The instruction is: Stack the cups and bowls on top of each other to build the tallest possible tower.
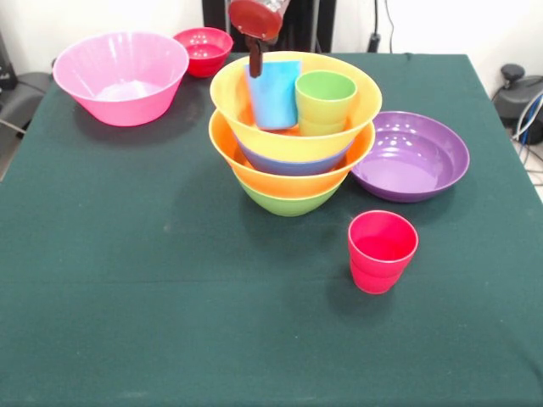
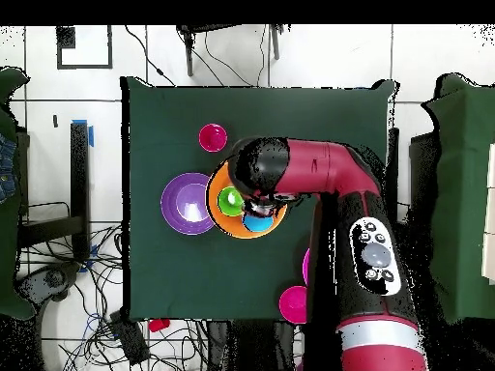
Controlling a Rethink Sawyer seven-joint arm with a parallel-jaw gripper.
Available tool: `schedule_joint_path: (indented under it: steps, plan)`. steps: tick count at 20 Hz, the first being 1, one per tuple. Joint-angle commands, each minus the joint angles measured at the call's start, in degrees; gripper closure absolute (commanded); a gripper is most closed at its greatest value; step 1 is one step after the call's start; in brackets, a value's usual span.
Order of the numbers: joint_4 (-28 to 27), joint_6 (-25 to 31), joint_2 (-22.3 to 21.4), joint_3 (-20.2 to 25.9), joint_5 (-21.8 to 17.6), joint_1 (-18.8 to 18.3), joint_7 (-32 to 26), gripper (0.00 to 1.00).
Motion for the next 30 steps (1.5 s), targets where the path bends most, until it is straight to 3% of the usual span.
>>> schedule_joint_path:
  steps: [1,12,20,30]
  plan:
    - [5.2,-8.5,4.1,7.2,-1.8,-3.2,-1.5,0.0]
    - [7.3,-12.7,5.3,9.9,-3.1,-5.3,-0.9,0.0]
    - [8.7,-11.3,4.8,10.2,-2.5,-4.7,0.9,0.0]
    - [7.0,-5.2,2.0,8.7,-3.2,-3.6,1.8,0.0]
